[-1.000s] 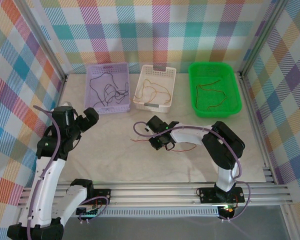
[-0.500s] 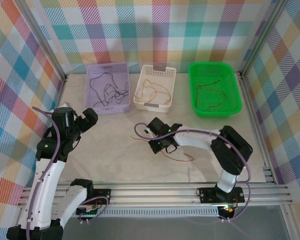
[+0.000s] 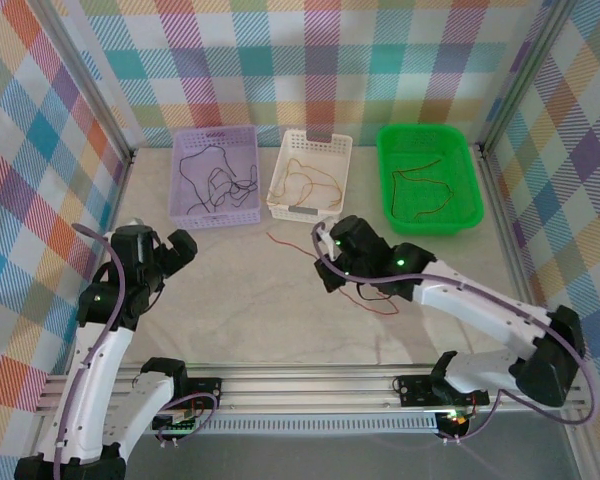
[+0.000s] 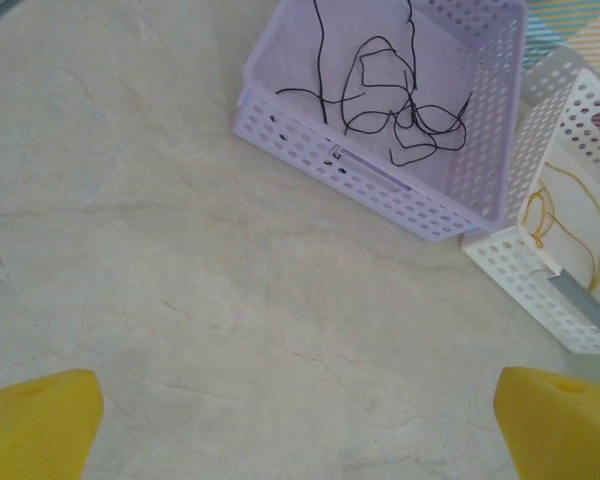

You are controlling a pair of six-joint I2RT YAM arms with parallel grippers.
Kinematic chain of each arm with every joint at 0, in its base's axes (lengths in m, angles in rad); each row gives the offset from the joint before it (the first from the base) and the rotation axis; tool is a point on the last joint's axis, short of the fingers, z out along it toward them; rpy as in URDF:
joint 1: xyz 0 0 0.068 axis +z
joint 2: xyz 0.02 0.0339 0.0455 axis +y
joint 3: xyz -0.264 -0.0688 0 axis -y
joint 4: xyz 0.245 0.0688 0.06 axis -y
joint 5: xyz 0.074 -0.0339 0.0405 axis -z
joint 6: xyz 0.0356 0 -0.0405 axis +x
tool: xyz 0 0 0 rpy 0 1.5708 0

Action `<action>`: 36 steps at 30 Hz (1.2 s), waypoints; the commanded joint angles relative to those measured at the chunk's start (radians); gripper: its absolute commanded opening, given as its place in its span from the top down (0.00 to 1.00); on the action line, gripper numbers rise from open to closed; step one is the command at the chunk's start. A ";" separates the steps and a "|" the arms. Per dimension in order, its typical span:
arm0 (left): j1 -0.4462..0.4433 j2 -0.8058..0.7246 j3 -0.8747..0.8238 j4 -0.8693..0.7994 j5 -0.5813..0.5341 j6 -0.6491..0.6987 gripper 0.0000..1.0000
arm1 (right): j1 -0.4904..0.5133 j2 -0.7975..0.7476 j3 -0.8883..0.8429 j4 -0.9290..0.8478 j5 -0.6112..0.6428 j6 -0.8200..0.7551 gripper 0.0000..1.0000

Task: Untangle the cables

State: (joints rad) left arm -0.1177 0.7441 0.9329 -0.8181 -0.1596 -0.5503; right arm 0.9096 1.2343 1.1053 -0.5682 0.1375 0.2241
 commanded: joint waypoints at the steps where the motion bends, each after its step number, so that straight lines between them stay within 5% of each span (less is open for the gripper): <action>1: -0.009 -0.034 -0.020 -0.015 -0.026 0.004 0.00 | 0.004 -0.053 0.083 -0.114 0.076 -0.007 1.00; 7: -0.010 -0.024 -0.030 -0.008 -0.016 0.009 0.00 | -0.047 -0.084 0.199 -0.192 0.094 -0.038 1.00; 16: -0.011 -0.033 -0.037 -0.010 -0.011 0.012 0.00 | -0.366 -0.023 0.409 -0.257 -0.148 -0.040 1.00; 27: -0.013 -0.034 -0.040 -0.009 -0.011 0.016 0.00 | -0.722 0.202 0.651 -0.211 -0.298 0.060 1.00; 36: -0.015 -0.039 -0.041 -0.008 -0.008 0.017 0.00 | -0.868 0.510 0.835 -0.106 -0.297 0.156 1.00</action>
State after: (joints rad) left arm -0.1223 0.7189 0.9035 -0.8181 -0.1669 -0.5495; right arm 0.0654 1.6821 1.8744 -0.7345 -0.1474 0.3340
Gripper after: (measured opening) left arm 0.999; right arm 0.042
